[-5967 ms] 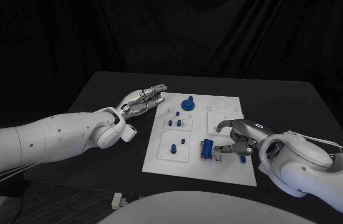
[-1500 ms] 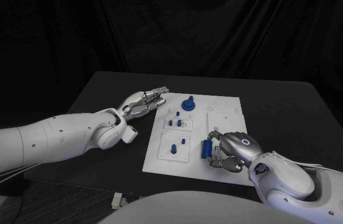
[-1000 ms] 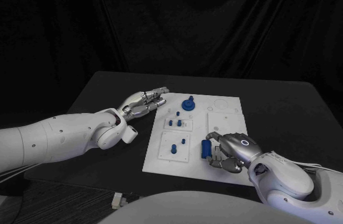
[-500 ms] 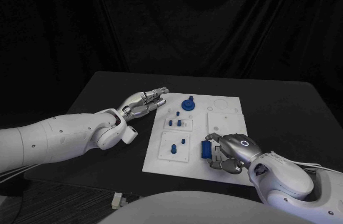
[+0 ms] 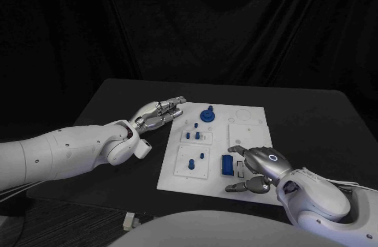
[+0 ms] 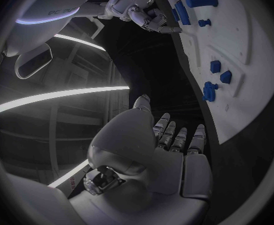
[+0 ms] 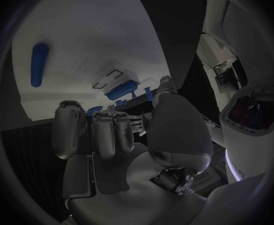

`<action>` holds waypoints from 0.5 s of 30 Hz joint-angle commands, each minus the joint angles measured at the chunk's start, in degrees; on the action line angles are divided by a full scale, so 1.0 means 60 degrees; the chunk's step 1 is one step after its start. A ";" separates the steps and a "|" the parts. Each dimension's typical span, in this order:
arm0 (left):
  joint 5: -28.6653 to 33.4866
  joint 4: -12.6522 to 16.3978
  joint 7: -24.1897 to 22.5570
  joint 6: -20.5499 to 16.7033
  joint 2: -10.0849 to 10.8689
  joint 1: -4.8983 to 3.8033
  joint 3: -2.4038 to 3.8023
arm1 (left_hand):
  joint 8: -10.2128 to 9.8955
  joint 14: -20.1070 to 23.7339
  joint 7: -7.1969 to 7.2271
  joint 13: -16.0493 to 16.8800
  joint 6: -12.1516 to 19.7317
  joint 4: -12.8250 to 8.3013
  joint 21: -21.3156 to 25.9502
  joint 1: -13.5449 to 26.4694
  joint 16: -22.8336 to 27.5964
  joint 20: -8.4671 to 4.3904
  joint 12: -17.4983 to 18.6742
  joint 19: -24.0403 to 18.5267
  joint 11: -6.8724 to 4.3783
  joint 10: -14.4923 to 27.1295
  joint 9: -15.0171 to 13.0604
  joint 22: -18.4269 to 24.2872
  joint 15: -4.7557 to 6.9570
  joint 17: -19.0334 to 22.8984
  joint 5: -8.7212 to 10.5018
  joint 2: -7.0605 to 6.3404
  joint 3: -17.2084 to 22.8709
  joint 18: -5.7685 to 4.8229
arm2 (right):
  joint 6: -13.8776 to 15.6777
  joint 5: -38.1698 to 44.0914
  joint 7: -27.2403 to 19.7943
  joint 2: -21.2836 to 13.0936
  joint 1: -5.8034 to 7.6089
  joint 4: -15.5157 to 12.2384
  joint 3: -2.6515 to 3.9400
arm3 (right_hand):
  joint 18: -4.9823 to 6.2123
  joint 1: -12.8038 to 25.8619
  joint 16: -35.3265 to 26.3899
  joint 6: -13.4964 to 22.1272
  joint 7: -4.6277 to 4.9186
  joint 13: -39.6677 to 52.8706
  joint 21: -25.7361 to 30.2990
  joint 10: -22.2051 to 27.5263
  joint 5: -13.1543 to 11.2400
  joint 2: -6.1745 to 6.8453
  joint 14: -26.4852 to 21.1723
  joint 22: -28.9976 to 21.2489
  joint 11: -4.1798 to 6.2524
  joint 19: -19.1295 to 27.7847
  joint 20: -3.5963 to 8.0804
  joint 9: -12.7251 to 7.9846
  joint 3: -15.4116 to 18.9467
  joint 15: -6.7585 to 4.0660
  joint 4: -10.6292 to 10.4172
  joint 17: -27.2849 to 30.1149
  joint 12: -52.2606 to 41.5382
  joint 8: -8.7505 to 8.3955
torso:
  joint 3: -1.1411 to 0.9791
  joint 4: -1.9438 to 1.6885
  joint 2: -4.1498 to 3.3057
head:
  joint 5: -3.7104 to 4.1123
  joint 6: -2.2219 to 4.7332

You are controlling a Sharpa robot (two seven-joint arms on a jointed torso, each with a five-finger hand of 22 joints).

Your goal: Assemble the parts on the task board

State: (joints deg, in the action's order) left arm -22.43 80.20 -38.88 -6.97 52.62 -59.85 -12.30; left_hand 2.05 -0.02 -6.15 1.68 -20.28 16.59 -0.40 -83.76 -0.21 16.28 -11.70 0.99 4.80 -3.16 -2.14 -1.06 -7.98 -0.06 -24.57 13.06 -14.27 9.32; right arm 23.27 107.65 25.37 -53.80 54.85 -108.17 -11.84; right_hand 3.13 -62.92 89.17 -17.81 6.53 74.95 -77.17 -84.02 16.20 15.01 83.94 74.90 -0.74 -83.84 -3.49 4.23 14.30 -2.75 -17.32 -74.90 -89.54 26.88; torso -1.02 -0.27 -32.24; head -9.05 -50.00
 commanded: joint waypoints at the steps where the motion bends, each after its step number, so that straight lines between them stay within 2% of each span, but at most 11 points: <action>1: 0.0011 0.0020 -0.1131 0.0060 -0.0007 0.0014 0.0009 | 0.0021 0.0004 -0.0064 0.0016 -0.0013 0.0009 -0.0054 -0.0071 0.0035 0.0059 -0.0056 -0.0029 0.0077 -0.0006 -0.0009 -0.0015 -0.0064 0.0010 -0.0052 0.0043 0.0057 0.0155 | 0.1308 0.0031 -0.0273 -0.0256 0.0083 -0.0163 0.0003 | -0.0022 0.0259 0.0005 -0.0491 -0.0015 0.2421 -0.0093 -0.0946 -0.0293 -0.0033 0.0940 0.1856 0.0030 -0.0050 0.0054 0.0088 -0.0012 -0.0063 -0.0010 -0.2239 -0.0010 0.0459 | -0.0004 -0.0001 -0.0002 | -0.0009 0.0000; 2: 0.0011 0.0022 -0.1135 0.0056 -0.0002 0.0015 0.0009 | 0.0020 0.0004 -0.0066 0.0015 -0.0004 0.0008 -0.0053 -0.0073 0.0035 0.0059 -0.0056 -0.0031 0.0080 -0.0006 -0.0008 -0.0013 -0.0064 0.0010 -0.0053 0.0047 0.0059 0.0154 | 0.1523 0.0021 -0.0337 -0.0346 0.0156 -0.0208 0.0003 | -0.0029 0.0370 0.0018 -0.0661 -0.0022 0.2466 -0.0126 -0.0972 -0.0352 -0.0189 0.0947 0.1866 0.0035 -0.0067 0.0057 0.0114 -0.0103 -0.0067 -0.0008 -0.2265 -0.0044 0.0554 | -0.0005 -0.0003 -0.0004 | -0.0010 0.0000; 3: 0.0011 0.0024 -0.1139 0.0053 0.0002 0.0015 0.0009 | 0.0020 0.0004 -0.0066 0.0015 -0.0004 0.0008 -0.0053 -0.0073 0.0035 0.0059 -0.0056 -0.0031 0.0080 -0.0006 -0.0008 -0.0013 -0.0064 0.0010 -0.0053 0.0047 0.0059 0.0154 | 0.1719 -0.0025 -0.0388 -0.0441 0.0255 -0.0258 0.0003 | -0.0082 0.0648 0.0126 -0.1425 -0.0087 0.2508 -0.0364 -0.0996 -0.0493 -0.0714 0.1003 0.1942 0.0079 -0.0192 0.0071 0.0226 -0.0451 -0.0093 -0.0003 -0.2490 -0.0076 0.0910 | -0.0004 -0.0003 -0.0002 | -0.0006 0.0000; 4: 0.0011 0.0025 -0.1143 0.0048 0.0006 0.0015 0.0009 | 0.0020 0.0004 -0.0066 0.0015 -0.0004 0.0008 -0.0053 -0.0073 0.0035 0.0059 -0.0056 -0.0031 0.0080 -0.0006 -0.0008 -0.0013 -0.0064 0.0010 -0.0053 0.0047 0.0059 0.0154 | 0.1867 -0.0126 -0.0424 -0.0543 0.0374 -0.0311 0.0004 | -0.0108 0.0682 0.0138 -0.1633 -0.0109 0.2508 -0.0474 -0.0996 -0.0486 -0.0952 0.1009 0.1977 0.0094 -0.0248 0.0079 0.0249 -0.0592 -0.0106 0.0021 -0.2516 -0.0076 0.0994 | -0.0004 -0.0001 -0.0002 | -0.0012 0.0000; 5: 0.0011 0.0025 -0.1149 0.0041 0.0010 0.0015 0.0009 | 0.0020 0.0004 -0.0066 0.0015 -0.0006 0.0008 -0.0052 -0.0073 0.0035 0.0058 -0.0055 -0.0032 0.0082 -0.0006 -0.0008 -0.0010 -0.0061 0.0010 -0.0053 0.0048 0.0060 0.0154 | 0.1964 -0.0357 -0.0443 -0.0680 0.0555 -0.0377 0.0004 | -0.0215 0.0651 0.0138 -0.2401 -0.0167 0.2508 -0.0930 -0.0996 -0.0242 -0.1471 0.1009 0.2122 0.0150 -0.0472 0.0116 0.0413 -0.0856 -0.0126 0.0051 -0.2516 -0.0076 0.1375 | -0.0003 0.0000 -0.0001 | -0.0008 0.0000; 6: 0.0011 0.0025 -0.1155 0.0034 0.0012 0.0016 0.0009 | 0.0020 0.0004 -0.0066 0.0015 -0.0006 0.0008 -0.0052 -0.0073 0.0035 0.0058 -0.0055 -0.0032 0.0082 -0.0006 -0.0008 -0.0010 -0.0061 0.0010 -0.0053 0.0048 0.0060 0.0154 | 0.1969 -0.0598 -0.0427 -0.0787 0.0722 -0.0421 0.0004 | -0.0345 0.0407 0.0138 -0.3047 -0.0220 0.2508 -0.1444 -0.0996 0.0481 -0.1743 0.1009 0.2287 0.0157 -0.0710 0.0134 0.0593 -0.1047 -0.0150 0.0134 -0.2516 -0.0076 0.1739 | -0.0002 0.0001 0.0000 | -0.0004 0.0000; 7: 0.0011 0.0025 -0.1162 0.0026 0.0013 0.0016 0.0009 | 0.0020 0.0004 -0.0066 0.0015 -0.0004 0.0008 -0.0050 -0.0074 0.0035 0.0057 -0.0052 -0.0035 0.0083 -0.0005 -0.0008 -0.0007 -0.0059 0.0010 -0.0053 0.0049 0.0060 0.0154 | 0.1874 -0.0949 -0.0371 -0.0913 0.0960 -0.0454 0.0004 | -0.0388 0.0313 0.0138 -0.3231 -0.0230 0.2508 -0.1625 -0.0996 0.0910 -0.1775 0.1009 0.2344 0.0149 -0.0792 0.0143 0.0680 -0.1061 -0.0168 0.0051 -0.2516 -0.0076 0.1866 | -0.0002 0.0003 0.0001 | -0.0006 0.0000; 9: 0.0011 0.0026 -0.1174 0.0014 0.0011 0.0017 0.0009 | 0.0020 0.0004 -0.0069 0.0012 -0.0007 0.0007 -0.0049 -0.0082 0.0035 0.0041 -0.0035 -0.0036 0.0086 0.0005 -0.0008 -0.0005 0.0002 0.0010 -0.0053 0.0054 0.0063 0.0153 | 0.1465 -0.1633 -0.0158 -0.1092 0.1460 -0.0435 0.0004 | -0.0489 -0.0061 0.0138 -0.4026 -0.0384 0.2508 -0.2021 -0.0996 0.2591 -0.1982 0.1009 0.2476 0.0095 -0.0972 0.0194 0.0956 -0.1179 -0.0194 0.0125 -0.2516 -0.0076 0.2267 | -0.0003 0.0006 0.0002 | -0.0007 0.0000; 11: 0.0011 0.0025 -0.1181 0.0006 0.0007 0.0017 0.0009 | 0.0021 0.0004 -0.0070 0.0012 -0.0011 0.0006 -0.0048 -0.0084 0.0035 0.0037 -0.0038 -0.0038 0.0088 0.0006 -0.0009 -0.0003 0.0023 0.0010 -0.0055 0.0055 0.0063 0.0152 | 0.0631 -0.2340 0.0330 -0.1239 0.2009 -0.0352 0.0003 | -0.0509 -0.0096 0.0138 -0.4424 -0.0415 0.2508 -0.2095 -0.0996 0.2803 -0.2059 0.1009 0.2501 0.0126 -0.1006 0.0196 0.1100 -0.1130 -0.0213 0.0116 -0.2516 -0.0076 0.2343 | -0.0005 0.0003 0.0004 | -0.0007 0.0000; 12: 0.0011 0.0022 -0.1181 0.0001 -0.0001 0.0017 0.0009 | 0.0021 0.0004 -0.0070 0.0012 -0.0011 0.0006 -0.0048 -0.0084 0.0035 0.0037 -0.0038 -0.0038 0.0088 0.0006 -0.0009 -0.0003 0.0023 0.0010 -0.0055 0.0055 0.0063 0.0152 | -0.0110 -0.2700 0.0712 -0.1321 0.2341 -0.0267 0.0003 | -0.0512 -0.0172 0.0138 -0.4754 -0.0466 0.2508 -0.2104 -0.0996 0.2882 -0.1977 0.1009 0.2504 0.0167 -0.1010 0.0212 0.1188 -0.1065 -0.0236 0.0143 -0.2516 -0.0076 0.2351 | -0.0004 -0.0005 0.0005 | -0.0002 0.0000; 15: 0.0011 0.0016 -0.1176 -0.0003 -0.0017 0.0017 0.0009 | 0.0021 0.0004 -0.0070 0.0012 -0.0011 0.0006 -0.0048 -0.0084 0.0035 0.0037 -0.0038 -0.0038 0.0088 0.0006 -0.0009 -0.0003 0.0023 0.0010 -0.0055 0.0055 0.0063 0.0152 | -0.1365 -0.3368 0.1147 -0.1384 0.2798 -0.0039 0.0002 | -0.0475 -0.0023 0.0138 -0.5253 -0.0561 0.2508 -0.1977 -0.0996 0.2132 -0.1770 0.1009 0.2456 0.0254 -0.0940 0.0251 0.1275 -0.0830 -0.0281 0.0121 -0.2516 -0.0076 0.2017 | -0.0001 -0.0004 0.0005 | 0.0030 0.0000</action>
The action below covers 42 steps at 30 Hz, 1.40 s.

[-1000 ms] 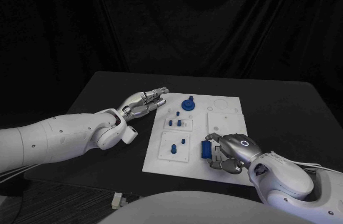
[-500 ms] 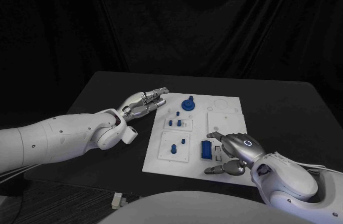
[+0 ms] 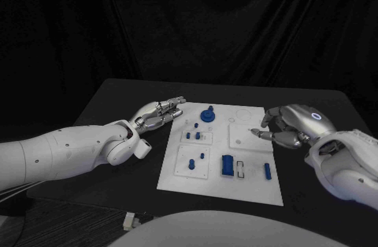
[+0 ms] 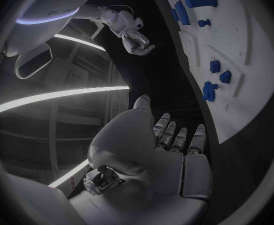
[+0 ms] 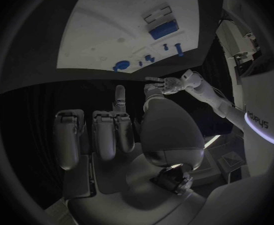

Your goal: Assemble the parts on the task board

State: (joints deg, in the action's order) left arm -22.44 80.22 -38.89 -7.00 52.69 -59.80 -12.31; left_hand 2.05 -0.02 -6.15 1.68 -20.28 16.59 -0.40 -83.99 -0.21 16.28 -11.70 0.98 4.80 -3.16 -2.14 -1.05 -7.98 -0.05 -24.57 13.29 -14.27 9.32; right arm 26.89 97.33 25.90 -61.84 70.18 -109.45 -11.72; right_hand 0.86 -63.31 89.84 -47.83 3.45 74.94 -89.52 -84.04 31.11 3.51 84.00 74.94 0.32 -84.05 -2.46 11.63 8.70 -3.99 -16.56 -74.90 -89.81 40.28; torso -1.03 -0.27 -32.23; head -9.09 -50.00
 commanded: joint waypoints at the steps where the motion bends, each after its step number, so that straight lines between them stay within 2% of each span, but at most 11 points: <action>1: 0.0013 0.0008 -0.1176 0.0004 -0.0036 0.0010 0.0010 | 0.0022 0.0004 -0.0071 0.0012 -0.0026 0.0006 -0.0050 -0.0046 0.0035 0.0035 -0.0041 -0.0035 0.0088 0.0006 -0.0011 -0.0007 0.0030 0.0009 -0.0055 0.0016 0.0063 0.0153 | -0.2401 -0.2028 0.1177 -0.0036 0.0377 0.0301 -0.0018 | -0.0085 -0.0029 0.0027 -0.0588 -0.0102 0.2510 0.0115 -0.0993 -0.0401 0.0091 0.1000 0.2435 0.0121 -0.0883 0.0124 0.0070 0.0103 -0.0120 -0.0006 -0.2516 -0.0032 -0.0427 | 0.0001 -0.0005 0.0002 | 0.0053 0.0000; 5: 0.0013 0.0004 -0.1168 0.0002 -0.0052 0.0010 0.0010 | 0.0022 0.0004 -0.0071 0.0012 -0.0026 0.0006 -0.0050 -0.0046 0.0035 0.0035 -0.0041 -0.0035 0.0088 0.0006 -0.0011 -0.0007 0.0030 0.0009 -0.0055 0.0016 0.0063 0.0153 | -0.3488 -0.3137 0.1426 0.0135 0.0641 0.0786 -0.0019 | -0.0071 -0.0099 0.0027 -0.1403 -0.0286 0.2510 0.0161 -0.0993 -0.0097 -0.0082 0.1000 0.2417 0.0282 -0.0853 0.0218 0.0172 0.0102 -0.0240 0.0017 -0.2516 -0.0032 -0.0683 | 0.0000 -0.0012 0.0001 | 0.0047 0.0000; 9: 0.0013 0.0009 -0.1155 0.0001 -0.0053 0.0010 0.0010 | 0.0025 0.0004 -0.0074 0.0014 -0.0039 0.0006 -0.0050 -0.0049 0.0035 0.0033 -0.0051 -0.0035 0.0088 0.0003 -0.0012 -0.0007 0.0037 0.0009 -0.0057 0.0018 0.0065 0.0153 | -0.4146 -0.3372 0.1551 0.0361 0.0747 0.1167 -0.0021 | -0.0041 -0.0228 0.0027 -0.1988 -0.0442 0.2510 0.0258 -0.0993 0.0175 -0.0186 0.1000 0.2378 0.0424 -0.0793 0.0335 0.0358 0.0137 -0.0363 0.0052 -0.2516 -0.0032 -0.0924 | -0.0001 -0.0026 0.0006 | 0.0093 0.0000; 14: 0.0013 -0.0007 -0.1148 0.0016 -0.0084 0.0010 0.0010 | 0.0025 0.0004 -0.0076 0.0014 -0.0040 0.0005 -0.0051 -0.0051 0.0035 0.0032 -0.0051 -0.0034 0.0089 0.0003 -0.0012 -0.0009 0.0040 0.0009 -0.0059 0.0019 0.0066 0.0153 | -0.4671 -0.3336 0.1623 0.0588 0.0787 0.1436 -0.0021 | -0.0027 -0.0341 0.0027 -0.2267 -0.0536 0.2510 0.0305 -0.0993 0.0099 -0.0225 0.1000 0.2359 0.0507 -0.0764 0.0411 0.0594 0.0166 -0.0446 0.0066 -0.2516 -0.0032 -0.0939 | 0.0007 -0.0025 0.0012 | 0.0153 0.0000; 16: 0.0013 -0.0015 -0.1147 0.0027 -0.0101 0.0010 0.0010 | 0.0025 0.0004 -0.0076 0.0014 -0.0040 0.0005 -0.0051 -0.0051 0.0035 0.0032 -0.0051 -0.0034 0.0089 0.0003 -0.0012 -0.0009 0.0040 0.0009 -0.0059 0.0019 0.0066 0.0153 | -0.4858 -0.3322 0.1644 0.0666 0.0787 0.1504 -0.0022 | -0.0023 -0.0372 0.0027 -0.2510 -0.0617 0.2510 0.0320 -0.0993 -0.0280 -0.0299 0.1000 0.2353 0.0587 -0.0753 0.0488 0.0842 0.0200 -0.0524 0.0048 -0.2516 -0.0032 -0.0987 | 0.0008 -0.0017 0.0002 | 0.0158 0.0000; 17: 0.0013 -0.0016 -0.1146 0.0029 -0.0105 0.0010 0.0010 | 0.0025 0.0004 -0.0076 0.0014 -0.0040 0.0005 -0.0051 -0.0051 0.0035 0.0032 -0.0051 -0.0034 0.0089 0.0003 -0.0012 -0.0009 0.0040 0.0009 -0.0059 0.0019 0.0066 0.0153 | -0.4894 -0.3321 0.1648 0.0682 0.0785 0.1517 -0.0022 | -0.0023 -0.0372 0.0027 -0.2510 -0.0617 0.2510 0.0320 -0.0993 -0.0280 -0.0299 0.1000 0.2353 0.0587 -0.0753 0.0488 0.0842 0.0200 -0.0524 0.0048 -0.2516 -0.0032 -0.0987 | 0.0008 -0.0020 0.0000 | 0.0160 0.0000; 18: 0.0013 -0.0020 -0.1146 0.0033 -0.0112 0.0010 0.0010 | 0.0025 0.0004 -0.0076 0.0014 -0.0040 0.0005 -0.0051 -0.0051 0.0035 0.0032 -0.0051 -0.0034 0.0089 0.0003 -0.0012 -0.0009 0.0040 0.0009 -0.0059 0.0019 0.0066 0.0153 | -0.4952 -0.3319 0.1655 0.0713 0.0779 0.1544 -0.0022 | -0.0023 -0.0419 0.0027 -0.2559 -0.0636 0.2510 0.0323 -0.0993 -0.0930 -0.0296 0.1000 0.2351 0.0608 -0.0751 0.0529 0.0964 0.0094 -0.0557 0.0029 -0.2516 -0.0032 -0.1119 | 0.0006 -0.0008 0.0002 | 0.0148 0.0000; 21: 0.0013 -0.0031 -0.1145 0.0045 -0.0127 0.0011 0.0010 | 0.0026 0.0004 -0.0078 0.0015 -0.0042 0.0003 -0.0051 -0.0055 0.0035 0.0032 -0.0056 -0.0034 0.0092 0.0001 -0.0013 -0.0008 0.0043 0.0009 -0.0063 0.0021 0.0068 0.0153 | -0.5011 -0.3323 0.1671 0.0796 0.0715 0.1613 -0.0022 | -0.0021 -0.0426 0.0027 -0.2603 -0.0615 0.2510 0.0332 -0.0993 -0.1479 -0.0185 0.1000 0.2348 0.0598 -0.0746 0.0545 0.1111 -0.0232 -0.0558 0.0024 -0.2516 -0.0032 -0.1465 | 0.0000 0.0001 -0.0014 | 0.0152 0.0000; 29: 0.0013 -0.0037 -0.1140 0.0054 -0.0132 0.0011 0.0010 | 0.0026 0.0004 -0.0078 0.0015 -0.0042 0.0003 -0.0051 -0.0055 0.0035 0.0032 -0.0056 -0.0034 0.0092 0.0001 -0.0013 -0.0008 0.0043 0.0009 -0.0063 0.0021 0.0068 0.0153 | -0.5148 -0.3358 0.1698 0.0917 0.0457 0.1680 -0.0022 | -0.0028 -0.0501 0.0027 -0.2593 -0.0574 0.2510 0.0307 -0.0993 -0.1544 -0.0162 0.1000 0.2358 0.0564 -0.0762 0.0537 0.1137 -0.0431 -0.0545 0.0028 -0.2516 -0.0032 -0.1771 | 0.0004 -0.0003 -0.0004 | 0.0170 0.0000; 36: 0.0013 -0.0031 -0.1139 0.0055 -0.0133 0.0012 0.0010 | 0.0026 0.0004 -0.0078 0.0015 -0.0042 0.0003 -0.0051 -0.0055 0.0035 0.0032 -0.0056 -0.0034 0.0092 0.0001 -0.0013 -0.0008 0.0043 0.0009 -0.0063 0.0021 0.0068 0.0153 | -0.5244 -0.3364 0.1711 0.0963 0.0220 0.1672 -0.0022 | -0.0023 -0.0472 0.0027 -0.2634 -0.0454 0.2510 0.0324 -0.0993 -0.2151 -0.0103 0.1000 0.2351 0.0458 -0.0753 0.0468 0.1031 -0.0626 -0.0466 0.0047 -0.2516 -0.0032 -0.2462 | 0.0000 -0.0001 -0.0004 | 0.0166 0.0000; 42: 0.0013 -0.0029 -0.1139 0.0053 -0.0127 0.0013 0.0010 | 0.0026 0.0004 -0.0084 0.0016 -0.0041 -0.0002 -0.0051 -0.0071 0.0035 0.0033 -0.0063 -0.0034 0.0104 -0.0003 -0.0013 -0.0008 0.0042 0.0009 -0.0071 0.0029 0.0078 0.0154 | -0.5294 -0.3366 0.1720 0.0960 0.0066 0.1671 -0.0022 | -0.0015 -0.0395 0.0027 -0.2712 -0.0417 0.2510 0.0353 -0.0993 -0.2318 -0.0127 0.1000 0.2339 0.0421 -0.0737 0.0436 0.0942 -0.0681 -0.0433 0.0038 -0.2516 -0.0032 -0.2749 | 0.0003 0.0005 -0.0005 | 0.0179 0.0000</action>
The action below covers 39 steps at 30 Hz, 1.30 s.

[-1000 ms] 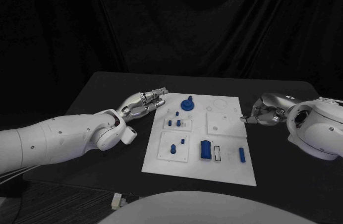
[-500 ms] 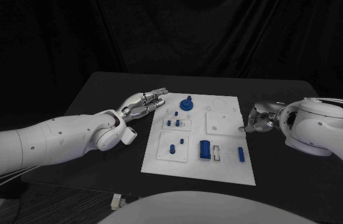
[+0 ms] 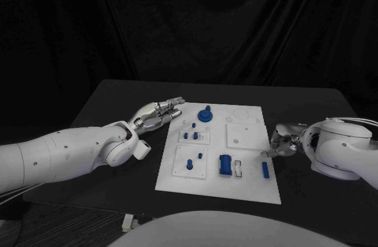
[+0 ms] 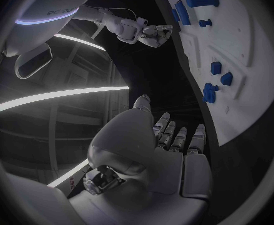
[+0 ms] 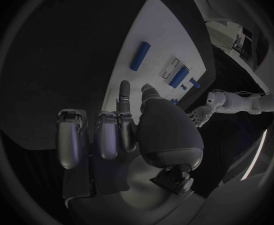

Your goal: Assemble the parts on the task board

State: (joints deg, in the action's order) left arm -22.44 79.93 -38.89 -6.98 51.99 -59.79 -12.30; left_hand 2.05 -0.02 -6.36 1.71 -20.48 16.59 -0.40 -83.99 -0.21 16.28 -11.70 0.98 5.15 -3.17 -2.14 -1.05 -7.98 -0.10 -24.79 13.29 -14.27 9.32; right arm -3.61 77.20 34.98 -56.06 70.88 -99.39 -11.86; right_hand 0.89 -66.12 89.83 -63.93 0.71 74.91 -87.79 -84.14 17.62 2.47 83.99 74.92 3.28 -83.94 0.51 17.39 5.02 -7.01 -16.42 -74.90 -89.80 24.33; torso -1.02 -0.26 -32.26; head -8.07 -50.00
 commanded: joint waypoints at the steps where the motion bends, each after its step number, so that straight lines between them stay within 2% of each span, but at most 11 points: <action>1: 0.0013 0.0019 -0.1139 0.0049 -0.0011 0.0010 0.0009 | 0.0026 0.0004 -0.0050 0.0011 -0.0007 -0.0002 -0.0051 -0.0071 0.0035 0.0034 -0.0063 -0.0034 0.0046 -0.0002 -0.0013 -0.0009 0.0041 0.0016 -0.0034 0.0029 0.0078 0.0153 | -0.0215 -0.0011 0.0208 0.0000 -0.0071 -0.0002 0.0003 | -0.0021 0.0074 0.0028 -0.0028 0.0039 0.2514 0.0065 -0.0977 -0.0069 0.0046 0.1001 0.2344 -0.0072 -0.0756 -0.0059 -0.0018 -0.0067 0.0070 0.0015 -0.2516 -0.0033 -0.0090 | 0.0002 0.0007 0.0002 | 0.0003 0.0000; 14: 0.0013 0.0020 -0.1131 0.0061 -0.0015 0.0013 0.0009 | 0.0025 0.0004 -0.0054 0.0012 0.0000 -0.0004 -0.0053 -0.0082 0.0035 0.0036 -0.0069 -0.0031 0.0054 -0.0005 -0.0012 -0.0012 0.0038 0.0016 -0.0038 0.0032 0.0083 0.0153 | -0.0239 -0.0010 0.0219 0.0045 -0.0340 0.0060 0.0002 | 0.0006 0.0091 0.0028 -0.0072 0.0068 0.2514 0.0159 -0.0977 -0.0122 0.0017 0.1001 0.2307 -0.0097 -0.0701 -0.0081 -0.0099 -0.0115 0.0088 0.0044 -0.2516 -0.0033 -0.0339 | 0.0002 0.0002 0.0000 | 0.0003 0.0000; 18: 0.0013 0.0017 -0.1128 0.0069 -0.0019 0.0014 0.0009 | 0.0025 0.0004 -0.0056 0.0017 0.0000 -0.0005 -0.0054 -0.0089 0.0035 0.0038 -0.0097 -0.0031 0.0066 -0.0016 -0.0012 -0.0012 0.0037 0.0016 -0.0041 0.0034 0.0086 0.0153 | -0.0180 -0.0001 0.0220 0.0092 -0.0445 0.0096 0.0002 | 0.0036 0.0046 0.0028 -0.0080 0.0095 0.2514 0.0263 -0.0977 -0.0091 0.0008 0.1001 0.2266 -0.0117 -0.0642 -0.0103 -0.0168 -0.0156 0.0113 0.0088 -0.2516 -0.0033 -0.0547 | 0.0001 -0.0002 0.0004 | 0.0001 0.0000; 29: 0.0013 0.0016 -0.1116 0.0085 -0.0020 0.0017 0.0009 | 0.0023 0.0004 -0.0065 0.0025 0.0003 -0.0007 -0.0056 -0.0104 0.0035 0.0044 -0.0149 -0.0029 0.0098 -0.0047 -0.0011 -0.0015 0.0032 0.0016 -0.0041 0.0037 0.0094 0.0153 | -0.0015 0.0024 0.0224 0.0224 -0.0683 0.0185 0.0002 | 0.0062 -0.0221 0.0025 -0.0170 0.0108 0.2514 0.0359 -0.0977 0.0005 -0.0025 0.1000 0.2230 -0.0126 -0.0592 -0.0133 -0.0232 -0.0278 0.0138 0.0277 -0.2508 -0.0033 -0.0826 | 0.0001 0.0000 0.0007 | -0.0028 0.0000; 34: 0.0013 0.0012 -0.1112 0.0091 -0.0022 0.0019 0.0009 | 0.0023 0.0004 -0.0065 0.0025 0.0003 -0.0007 -0.0056 -0.0104 0.0035 0.0044 -0.0149 -0.0029 0.0098 -0.0047 -0.0011 -0.0015 0.0032 0.0016 -0.0041 0.0037 0.0094 0.0153 | 0.0060 0.0026 0.0225 0.0261 -0.0742 0.0201 0.0002 | 0.0070 -0.0484 -0.0007 -0.0209 0.0101 0.2514 0.0391 -0.0977 0.0270 -0.0050 0.0982 0.2220 -0.0118 -0.0579 -0.0140 -0.0247 -0.0388 0.0141 0.0477 -0.2428 -0.0033 -0.1014 | 0.0001 -0.0001 0.0002 | -0.0021 0.0000; 39: 0.0013 0.0011 -0.1107 0.0093 -0.0022 0.0021 0.0009 | 0.0023 0.0004 -0.0070 0.0029 0.0001 -0.0009 -0.0057 -0.0111 0.0035 0.0047 -0.0170 -0.0028 0.0114 -0.0061 -0.0011 -0.0015 0.0028 0.0016 -0.0042 0.0038 0.0097 0.0153 | 0.0092 0.0028 0.0227 0.0292 -0.0802 0.0212 0.0002 | 0.0084 -0.0936 -0.0042 -0.0142 0.0115 0.2514 0.0451 -0.0977 0.0794 -0.0049 0.0964 0.2200 -0.0122 -0.0552 -0.0149 -0.0271 -0.0582 0.0152 0.0833 -0.2341 -0.0033 -0.1277 | 0.0000 -0.0003 0.0003 | -0.0027 0.0000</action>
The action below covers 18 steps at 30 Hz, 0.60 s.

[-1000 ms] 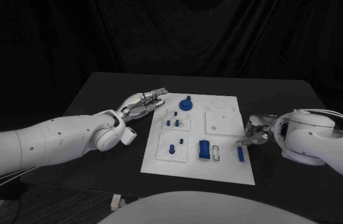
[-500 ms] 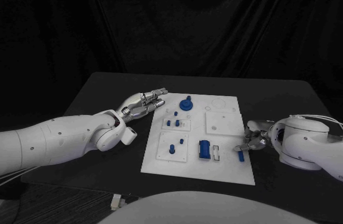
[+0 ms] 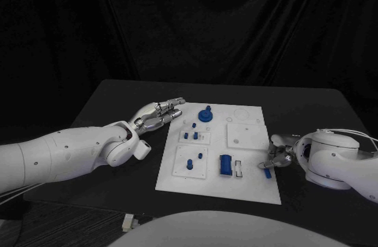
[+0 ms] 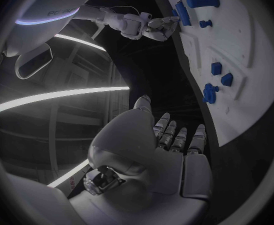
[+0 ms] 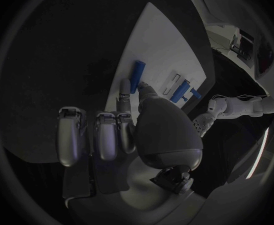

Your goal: Assemble the parts on the task board

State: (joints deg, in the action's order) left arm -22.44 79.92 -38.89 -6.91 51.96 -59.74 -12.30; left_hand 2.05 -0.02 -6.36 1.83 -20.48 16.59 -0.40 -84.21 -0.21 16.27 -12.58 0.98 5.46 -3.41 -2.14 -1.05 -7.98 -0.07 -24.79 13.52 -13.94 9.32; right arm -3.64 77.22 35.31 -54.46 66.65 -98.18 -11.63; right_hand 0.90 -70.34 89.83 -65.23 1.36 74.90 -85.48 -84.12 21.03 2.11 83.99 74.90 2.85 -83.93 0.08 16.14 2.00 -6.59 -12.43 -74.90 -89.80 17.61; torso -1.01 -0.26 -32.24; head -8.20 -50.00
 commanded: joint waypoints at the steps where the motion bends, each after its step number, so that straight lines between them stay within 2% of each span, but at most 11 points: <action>1: 0.0013 0.0011 -0.1105 0.0083 -0.0018 0.0013 0.0009 | 0.0024 0.0004 -0.0070 0.0008 0.0001 -0.0008 -0.0057 -0.0074 0.0035 0.0047 -0.0022 -0.0028 0.0062 -0.0020 -0.0012 -0.0015 0.0028 0.0012 -0.0043 0.0000 0.0042 0.0153 | 0.0102 0.0025 0.0171 0.0030 -0.0107 0.0011 -0.0038 | 0.0085 -0.0311 -0.0045 0.0084 0.0014 0.2516 0.0074 -0.0979 0.0351 0.0016 0.0963 0.2200 -0.0054 -0.0550 -0.0082 -0.0064 -0.0119 0.0088 0.0241 -0.2333 -0.0033 -0.0212 | -0.0002 -0.0003 0.0000 | -0.0008 0.0000; 4: 0.0013 0.0006 -0.1104 0.0087 -0.0021 0.0014 0.0009 | 0.0022 0.0004 -0.0074 0.0010 0.0015 -0.0010 -0.0057 -0.0081 0.0035 0.0050 -0.0035 -0.0027 0.0073 -0.0030 -0.0010 -0.0016 0.0026 0.0012 -0.0046 0.0001 0.0046 0.0153 | 0.0127 0.0025 0.0171 0.0032 -0.0131 0.0000 -0.0038 | 0.0088 -0.0432 -0.0055 0.0099 0.0018 0.2516 0.0089 -0.0979 0.0485 0.0027 0.0958 0.2195 -0.0056 -0.0544 -0.0089 -0.0065 -0.0180 0.0095 0.0352 -0.2309 -0.0033 -0.0277 | -0.0002 -0.0003 0.0001 | -0.0015 0.0000; 9: 0.0013 -0.0001 -0.1107 0.0094 -0.0029 0.0016 0.0009 | 0.0022 0.0004 -0.0074 0.0010 0.0015 -0.0010 -0.0057 -0.0081 0.0035 0.0050 -0.0035 -0.0027 0.0073 -0.0030 -0.0010 -0.0016 0.0026 0.0012 -0.0046 0.0001 0.0046 0.0153 | 0.0264 0.0016 0.0164 0.0012 -0.0151 -0.0058 -0.0038 | 0.0097 -0.0793 -0.0079 0.0186 0.0071 0.2516 0.0132 -0.0979 0.1163 0.0070 0.0946 0.2182 -0.0096 -0.0527 -0.0114 -0.0071 -0.0416 0.0128 0.0729 -0.2252 -0.0033 -0.0505 | 0.0000 -0.0001 0.0000 | -0.0035 0.0000; 12: 0.0013 -0.0004 -0.1107 0.0097 -0.0032 0.0018 0.0009 | 0.0022 0.0004 -0.0074 0.0010 0.0015 -0.0010 -0.0057 -0.0081 0.0035 0.0050 -0.0035 -0.0027 0.0073 -0.0030 -0.0010 -0.0016 0.0026 0.0012 -0.0046 0.0001 0.0046 0.0153 | 0.0355 0.0003 0.0157 -0.0004 -0.0156 -0.0099 -0.0038 | 0.0104 -0.0849 -0.0086 0.0261 0.0112 0.2516 0.0161 -0.0979 0.1265 0.0103 0.0943 0.2173 -0.0125 -0.0514 -0.0134 -0.0085 -0.0479 0.0156 0.0841 -0.2235 -0.0033 -0.0609 | -0.0003 -0.0003 0.0002 | -0.0040 0.0000; 14: 0.0013 -0.0006 -0.1108 0.0099 -0.0034 0.0019 0.0009 | 0.0019 0.0004 -0.0077 0.0011 0.0029 -0.0011 -0.0059 -0.0089 0.0035 0.0053 -0.0046 -0.0026 0.0084 -0.0038 -0.0008 -0.0018 0.0024 0.0012 -0.0049 0.0002 0.0050 0.0153 | 0.0479 -0.0021 0.0148 -0.0022 -0.0160 -0.0143 -0.0038 | 0.0108 -0.0875 -0.0102 0.0419 0.0195 0.2516 0.0186 -0.0979 0.1279 0.0133 0.0935 0.2166 -0.0192 -0.0504 -0.0172 -0.0132 -0.0542 0.0207 0.0946 -0.2196 -0.0033 -0.0778 | -0.0003 -0.0003 -0.0001 | -0.0046 0.0000; 18: 0.0013 -0.0006 -0.1105 0.0102 -0.0034 0.0021 0.0009 | 0.0019 0.0004 -0.0077 0.0011 0.0029 -0.0011 -0.0059 -0.0089 0.0035 0.0053 -0.0046 -0.0026 0.0084 -0.0038 -0.0008 -0.0018 0.0024 0.0012 -0.0049 0.0002 0.0050 0.0153 | 0.0715 -0.0057 0.0132 -0.0059 -0.0163 -0.0219 -0.0037 | 0.0109 -0.0984 -0.0100 0.0429 0.0228 0.2516 0.0190 -0.0979 0.1392 0.0145 0.0936 0.2166 -0.0227 -0.0505 -0.0206 -0.0140 -0.0636 0.0240 0.1100 -0.2200 -0.0033 -0.0847 | -0.0003 -0.0004 -0.0001 | -0.0055 0.0000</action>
State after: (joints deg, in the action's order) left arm -22.44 79.80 -38.89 -6.80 51.86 -59.69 -12.30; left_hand 2.05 -0.02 -6.56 1.82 -20.27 16.59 -0.40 -84.21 -0.21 16.27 -12.58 0.98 5.63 -3.58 -2.13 -1.10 -7.98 -0.09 -24.79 13.52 -13.95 9.32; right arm -1.30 77.12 35.28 -54.73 66.24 -99.40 -11.53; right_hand 0.89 -75.72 89.39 -63.43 3.29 74.90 -84.71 -84.01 29.01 3.00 83.98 74.94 1.92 -83.95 -0.74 16.36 0.15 -5.55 -8.05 -74.90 -89.80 14.88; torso -1.02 -0.28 -32.23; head -8.49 -50.00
